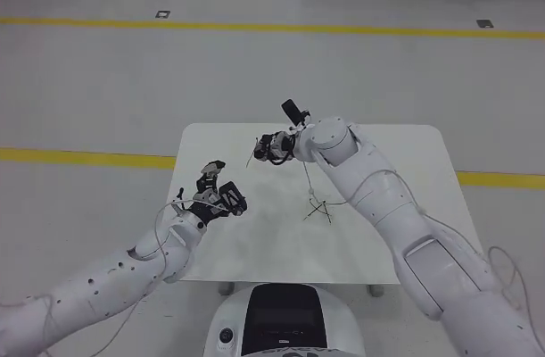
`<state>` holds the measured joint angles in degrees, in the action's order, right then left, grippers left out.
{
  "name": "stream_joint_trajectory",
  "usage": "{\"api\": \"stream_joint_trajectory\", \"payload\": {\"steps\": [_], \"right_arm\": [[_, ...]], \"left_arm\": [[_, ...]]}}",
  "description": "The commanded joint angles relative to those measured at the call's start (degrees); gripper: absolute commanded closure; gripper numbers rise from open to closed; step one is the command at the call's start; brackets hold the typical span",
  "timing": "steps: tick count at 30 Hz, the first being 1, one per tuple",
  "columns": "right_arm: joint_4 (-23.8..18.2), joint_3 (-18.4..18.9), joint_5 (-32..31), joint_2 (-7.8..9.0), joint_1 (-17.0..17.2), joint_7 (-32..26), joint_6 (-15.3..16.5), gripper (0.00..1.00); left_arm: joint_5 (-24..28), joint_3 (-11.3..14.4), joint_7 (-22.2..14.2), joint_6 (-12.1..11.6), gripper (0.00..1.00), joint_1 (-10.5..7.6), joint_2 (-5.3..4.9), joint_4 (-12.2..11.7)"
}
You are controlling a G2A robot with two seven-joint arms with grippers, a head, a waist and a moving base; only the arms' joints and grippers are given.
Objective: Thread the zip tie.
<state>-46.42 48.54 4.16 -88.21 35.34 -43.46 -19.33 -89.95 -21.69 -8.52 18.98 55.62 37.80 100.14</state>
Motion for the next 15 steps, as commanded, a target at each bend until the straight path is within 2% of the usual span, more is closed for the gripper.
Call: {"api": "stream_joint_trajectory", "payload": {"steps": [1, 6, 13, 14, 15], "right_arm": [[-1.0, -0.1, -0.2, -0.01, 0.6, 0.6, -0.1, 1.0], [-2.2, -0.2, -0.3, -0.15, 1.2, 1.6, -0.1, 1.0], [-3.0, -0.5, -0.1, -0.43, 1.7, 3.2, -0.1, 1.0], [-3.1, -0.6, -0.2, -0.45, 1.7, 3.2, -0.1, 1.0], [-3.1, -0.6, -0.3, -0.45, 1.7, 3.3, -0.1, 1.0]], "left_arm": [[0.0, -0.1, 1.2, -0.5, 0.0, -0.49, 0.19, -0.6], [0.0, 2.0, 0.7, -1.1, 0.0, -3.34, 0.79, -1.7], [0.0, 6.9, -2.8, -0.1, 0.0, -8.76, 1.63, -3.1], [0.0, 8.0, -4.5, 0.3, 0.0, -9.81, 1.85, -3.7], [0.0, 8.0, -4.5, 0.3, 0.0, -9.81, 1.85, -3.7]]}}
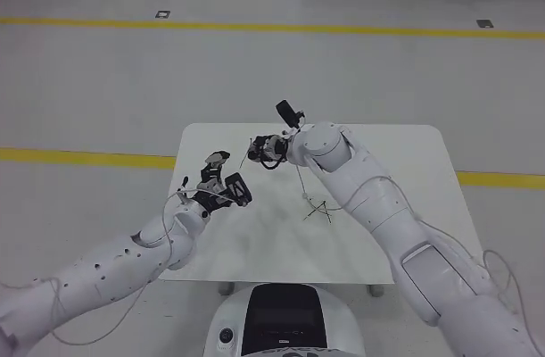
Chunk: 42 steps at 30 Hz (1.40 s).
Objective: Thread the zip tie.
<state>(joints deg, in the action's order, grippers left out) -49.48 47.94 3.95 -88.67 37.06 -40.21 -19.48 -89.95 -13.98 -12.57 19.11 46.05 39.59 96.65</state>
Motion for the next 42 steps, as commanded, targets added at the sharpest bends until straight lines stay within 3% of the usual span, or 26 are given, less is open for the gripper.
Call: {"api": "stream_joint_trajectory", "payload": {"steps": [1, 8, 16, 17, 18, 20, 25, 31, 36, 42], "right_arm": [[0.0, 0.0, -0.1, 0.0, 0.0, 0.0, 0.0, 1.0], [-0.9, 0.1, -0.3, 0.05, 1.0, 1.4, 0.3, 1.0], [-2.4, 1.6, -1.1, 0.58, 2.1, 1.7, 0.0, 1.0], [-2.4, 1.7, -1.1, 0.63, 2.1, 1.7, 0.0, 1.0], [-2.5, 1.9, -1.2, 0.67, 2.2, 1.6, 0.0, 1.0], [-2.5, 2.2, -1.1, 0.74, 2.3, 1.7, 0.0, 1.0], [-2.5, 2.3, -1.3, 0.75, 2.5, 1.7, 0.0, 1.0], [-2.1, 1.8, -1.3, 0.42, 2.2, 1.7, 0.0, 1.0], [-1.5, 1.1, -1.3, 0.03, 1.8, 1.5, 0.0, 1.0], [-0.7, 0.7, -1.2, -0.36, 1.4, 1.5, 0.0, 1.0]], "left_arm": [[0.0, 0.3, -0.4, 0.1, 0.0, -0.25, 0.05, -0.2], [0.0, 0.0, 0.0, -0.4, 0.0, -0.01, 0.15, -0.7], [0.0, -0.1, 4.4, 0.4, 0.02, 0.57, 0.76, -3.0], [0.0, -0.2, 4.8, 0.4, 0.17, 0.73, 0.87, -3.3], [0.0, -0.3, 5.1, 0.4, 0.24, 0.83, 1.0, -3.6], [0.0, -0.4, 5.4, 0.3, 0.54, 0.96, 1.31, -4.1], [0.0, -0.8, 6.0, -0.3, 0.85, 1.17, 2.02, -4.8], [0.0, -1.3, 6.6, -1.1, 0.88, 1.2, 2.74, -5.5], [0.0, -1.8, 7.1, -1.2, 0.98, 1.52, 3.19, -6.1], [0.0, -2.3, 7.6, -1.2, 0.96, 1.78, 3.51, -6.5]]}}
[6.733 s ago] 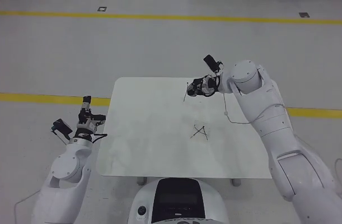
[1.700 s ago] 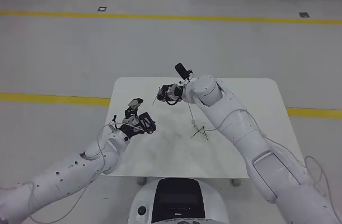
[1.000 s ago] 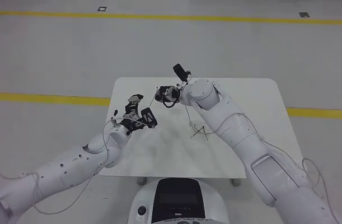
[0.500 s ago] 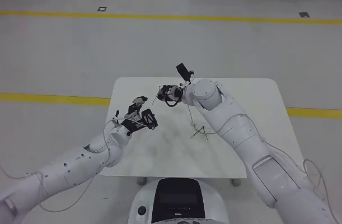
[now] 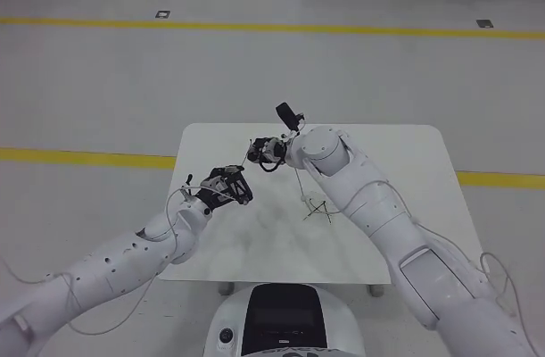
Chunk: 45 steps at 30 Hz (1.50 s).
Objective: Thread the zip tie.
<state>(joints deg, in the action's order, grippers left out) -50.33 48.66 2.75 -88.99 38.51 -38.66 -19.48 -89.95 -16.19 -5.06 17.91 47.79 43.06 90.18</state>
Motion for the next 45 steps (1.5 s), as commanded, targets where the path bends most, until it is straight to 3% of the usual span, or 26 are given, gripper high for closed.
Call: {"api": "stream_joint_trajectory", "payload": {"steps": [1, 4, 9, 23, 24, 28, 35, 36, 37, 41, 45], "right_arm": [[0.3, -0.1, 0.0, -0.1, -0.1, 0.0, 0.0, 1.0], [0.6, 0.0, 0.1, -0.2, -0.3, 0.1, 0.0, 1.0], [0.8, 0.1, 0.1, -0.31, -0.3, 0.2, 0.0, 1.0], [0.4, -0.3, -0.5, -0.68, -0.1, -0.1, 0.0, 1.0], [0.4, -0.4, -0.5, -0.72, -0.1, -0.1, 0.0, 1.0], [0.5, -0.5, -0.6, -0.86, -0.1, -0.1, 0.0, 1.0], [0.7, -0.4, -0.8, -0.97, -0.1, -0.2, 0.0, 1.0], [0.7, -0.3, -0.9, -0.95, -0.1, -0.2, 0.0, 0.59], [0.8, -0.2, -0.9, -0.93, -0.1, -0.2, 0.0, 0.0], [0.6, 0.7, -0.9, -0.73, 0.1, 0.3, 0.0, 0.0], [-0.1, 2.5, -1.1, -0.12, 0.7, 1.4, 0.0, 0.0]], "left_arm": [[0.0, -0.1, 0.1, 0.1, 0.92, 0.11, 0.07, -0.1], [0.0, -0.3, 0.2, 0.2, 0.76, 0.27, 0.12, -0.2], [0.0, -0.6, 0.3, 0.1, 0.65, 0.52, 0.18, -0.4], [0.0, -0.9, 1.0, 0.3, 0.71, 0.81, 0.38, -0.6], [0.0, -0.9, 1.0, 0.3, 0.73, 0.8, 0.39, -0.6], [0.0, -0.9, 0.9, 0.3, 0.98, 0.83, 0.42, -0.8], [0.0, -0.6, 0.5, 0.5, 1.0, 0.56, 0.46, -1.1], [0.0, -0.6, 0.5, 0.6, 1.0, 0.55, 0.43, -1.1], [0.0, -0.6, 0.6, 0.8, 1.0, 0.58, 0.38, -1.1], [0.0, -1.6, 1.1, 1.6, 1.0, 1.29, -0.08, -1.1], [0.5, -4.2, 2.7, 1.5, 1.0, 3.38, -1.07, -0.4]]}}
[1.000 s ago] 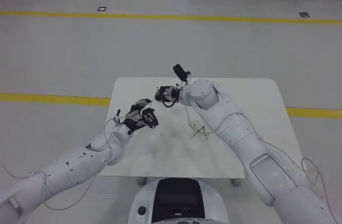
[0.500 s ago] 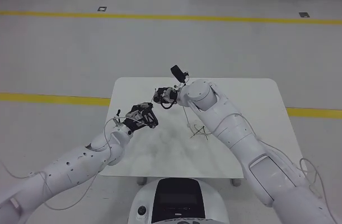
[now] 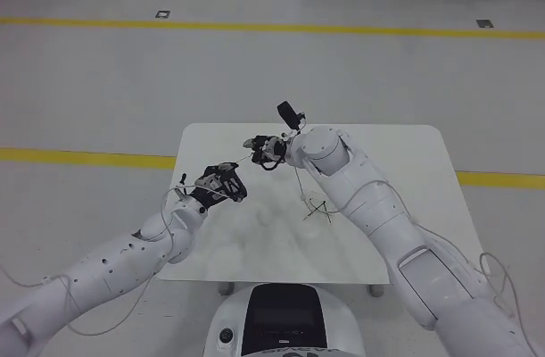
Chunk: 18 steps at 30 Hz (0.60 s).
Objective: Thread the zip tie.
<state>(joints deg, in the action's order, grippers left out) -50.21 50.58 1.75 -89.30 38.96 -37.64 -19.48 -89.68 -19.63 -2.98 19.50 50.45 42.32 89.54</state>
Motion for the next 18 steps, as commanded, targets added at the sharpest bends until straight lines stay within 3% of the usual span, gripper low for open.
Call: {"api": "stream_joint_trajectory", "payload": {"steps": [1, 7, 10, 18], "right_arm": [[-0.6, 1.2, -0.1, 0.4, 0.4, 0.8, 0.0, 0.0], [-3.1, 4.5, -1.1, 1.8, 2.4, 1.3, 0.0, 0.0], [-3.1, 4.5, -1.1, 1.8, 2.4, 1.3, 0.0, 0.0], [-3.1, 4.5, -1.1, 1.8, 2.4, 1.3, 0.0, 0.0]], "left_arm": [[0.6, -1.3, 1.7, -0.7, 1.0, 1.17, -0.6, 0.5], [4.0, -5.6, 7.5, -5.2, 1.0, 3.47, -2.57, 0.1], [3.6, -7.1, 9.9, -8.0, 1.0, 3.74, -3.22, 0.0], [3.4, -7.1, 9.5, -8.0, 1.0, 3.88, -3.15, -0.3]]}}
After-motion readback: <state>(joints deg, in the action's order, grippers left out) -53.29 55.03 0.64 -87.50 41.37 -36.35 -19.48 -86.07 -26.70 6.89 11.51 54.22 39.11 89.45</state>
